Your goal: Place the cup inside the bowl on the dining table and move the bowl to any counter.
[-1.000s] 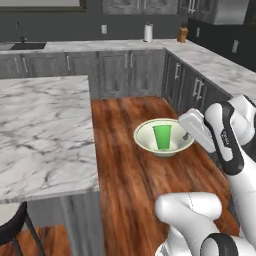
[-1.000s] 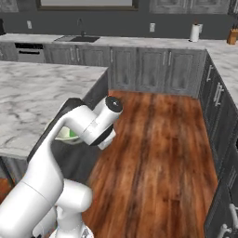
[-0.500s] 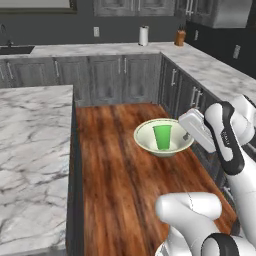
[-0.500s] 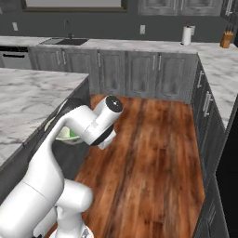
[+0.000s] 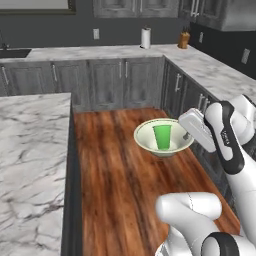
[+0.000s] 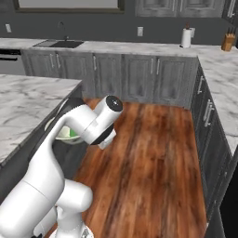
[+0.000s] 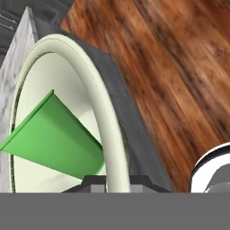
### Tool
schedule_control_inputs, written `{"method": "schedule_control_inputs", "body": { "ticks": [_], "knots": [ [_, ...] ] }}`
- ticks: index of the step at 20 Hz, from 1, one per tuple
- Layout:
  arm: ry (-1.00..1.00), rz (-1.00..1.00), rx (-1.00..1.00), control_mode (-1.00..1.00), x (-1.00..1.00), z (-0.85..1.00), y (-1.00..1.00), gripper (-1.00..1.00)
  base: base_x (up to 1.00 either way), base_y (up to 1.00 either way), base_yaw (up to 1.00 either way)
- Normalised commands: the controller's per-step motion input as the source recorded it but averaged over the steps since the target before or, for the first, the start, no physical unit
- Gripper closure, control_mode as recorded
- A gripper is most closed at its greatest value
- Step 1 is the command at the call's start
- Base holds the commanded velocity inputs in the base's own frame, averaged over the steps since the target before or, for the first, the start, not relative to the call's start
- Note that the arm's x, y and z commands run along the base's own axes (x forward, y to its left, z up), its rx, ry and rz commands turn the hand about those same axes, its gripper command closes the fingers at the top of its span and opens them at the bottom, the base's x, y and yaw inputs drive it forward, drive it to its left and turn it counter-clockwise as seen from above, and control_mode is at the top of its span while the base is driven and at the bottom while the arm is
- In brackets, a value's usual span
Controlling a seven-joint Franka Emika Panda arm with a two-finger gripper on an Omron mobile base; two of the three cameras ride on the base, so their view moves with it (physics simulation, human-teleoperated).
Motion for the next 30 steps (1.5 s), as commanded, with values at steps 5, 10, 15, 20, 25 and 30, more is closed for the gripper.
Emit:
{"method": "schedule_control_inputs", "body": {
  "ticks": [5, 10, 15, 20, 25, 30],
  "knots": [
    [0.00, 0.00, 0.00, 1.00, 0.00, 0.00, 0.00, 1.00, 0.62, -0.11, 0.00],
    [0.00, 0.00, 0.00, 1.00, 0.00, 0.00, 0.00, 1.00, 0.69, -0.11, 0.00],
    [0.00, 0.00, 0.00, 1.00, 0.00, 0.00, 0.00, 1.00, 0.90, -0.15, 0.00],
    [0.00, 0.00, 0.00, 1.00, 0.00, 0.00, 0.00, 1.00, 0.88, -0.11, 0.00],
    [0.00, 0.00, 0.00, 1.00, 0.00, 0.00, 0.00, 1.00, 0.90, -0.02, 0.00],
    [0.00, 0.00, 0.00, 1.00, 0.00, 0.00, 0.00, 1.00, 0.98, 0.00, 0.00]
  ]
}}
